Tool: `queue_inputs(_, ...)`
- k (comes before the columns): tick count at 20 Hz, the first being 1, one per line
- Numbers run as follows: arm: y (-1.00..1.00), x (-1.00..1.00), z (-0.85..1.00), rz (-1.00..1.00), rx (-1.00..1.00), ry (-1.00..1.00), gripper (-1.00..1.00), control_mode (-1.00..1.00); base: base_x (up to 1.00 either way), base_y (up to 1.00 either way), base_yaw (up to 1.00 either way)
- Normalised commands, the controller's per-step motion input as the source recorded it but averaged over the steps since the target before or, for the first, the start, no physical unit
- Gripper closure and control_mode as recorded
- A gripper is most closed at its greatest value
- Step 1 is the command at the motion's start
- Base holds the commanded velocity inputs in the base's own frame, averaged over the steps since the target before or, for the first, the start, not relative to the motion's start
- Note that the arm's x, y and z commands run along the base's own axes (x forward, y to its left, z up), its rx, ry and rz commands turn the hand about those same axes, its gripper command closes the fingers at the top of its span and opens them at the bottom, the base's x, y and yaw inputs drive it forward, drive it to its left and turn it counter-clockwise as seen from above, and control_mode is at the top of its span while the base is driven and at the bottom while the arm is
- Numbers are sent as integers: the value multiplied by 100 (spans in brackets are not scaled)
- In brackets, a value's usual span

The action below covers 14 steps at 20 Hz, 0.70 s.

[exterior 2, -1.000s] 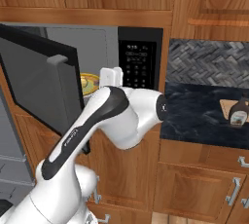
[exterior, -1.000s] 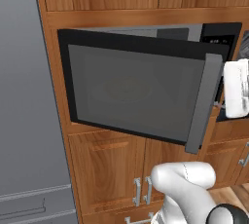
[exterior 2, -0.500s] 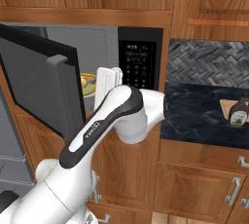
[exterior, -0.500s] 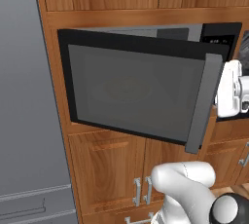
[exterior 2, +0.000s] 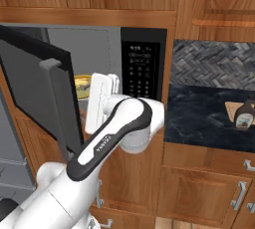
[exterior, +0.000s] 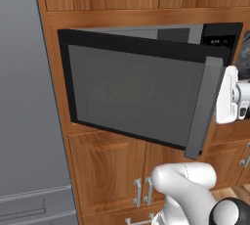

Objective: Retrieve the reheated potato from the microwave, then place the potato, cheese, and condiment on the cutting board.

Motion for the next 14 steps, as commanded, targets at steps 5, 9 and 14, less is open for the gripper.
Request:
queue_inputs(5,28,-55,0,21,4,0,-100,-100,0,0,0)
queue_inputs(9,40,-64,0,22,0,0,-100,-100,0,0,0)
queue_inputs(14,50,-58,-1,20,0,0,-100,-100,0,0,0)
